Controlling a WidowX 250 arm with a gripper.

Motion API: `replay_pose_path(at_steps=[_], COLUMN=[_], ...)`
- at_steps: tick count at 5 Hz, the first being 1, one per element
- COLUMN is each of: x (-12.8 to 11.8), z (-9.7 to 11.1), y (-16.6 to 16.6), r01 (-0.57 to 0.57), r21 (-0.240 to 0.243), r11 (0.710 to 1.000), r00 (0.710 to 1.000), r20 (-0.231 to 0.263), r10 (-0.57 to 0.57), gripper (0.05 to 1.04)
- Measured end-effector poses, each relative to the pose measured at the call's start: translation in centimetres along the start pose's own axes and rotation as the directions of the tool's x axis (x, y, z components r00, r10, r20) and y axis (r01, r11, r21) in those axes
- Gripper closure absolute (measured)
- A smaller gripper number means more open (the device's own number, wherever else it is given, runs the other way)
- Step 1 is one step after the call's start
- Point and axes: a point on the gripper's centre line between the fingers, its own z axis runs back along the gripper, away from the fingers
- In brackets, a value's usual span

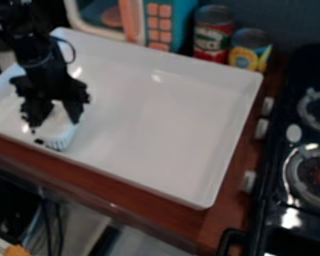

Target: Sweep into pile

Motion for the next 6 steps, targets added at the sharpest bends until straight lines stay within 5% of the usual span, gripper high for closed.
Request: replay_pose_path(at_steps=[2, 3, 5, 6], x=[0.5, 0.8, 1.1, 1.3], z=[-0.5, 0.9, 4.1, 2.8], y=[1.0, -0.7, -7.0, -10.5], r01=[-0.008, 0.01, 0.086, 0.064], r21=[-0.005, -0.062, -0.17, -0.149], r11=[1.0, 0.998, 0.982, 0.987], r00=[1.0, 1.0, 0.994, 0.997], r20=[0.004, 0.025, 0.075, 0.057], r10=[0.008, -0.009, -0.074, -0.056], gripper=[0.376, 0.376, 0.376, 0.376])
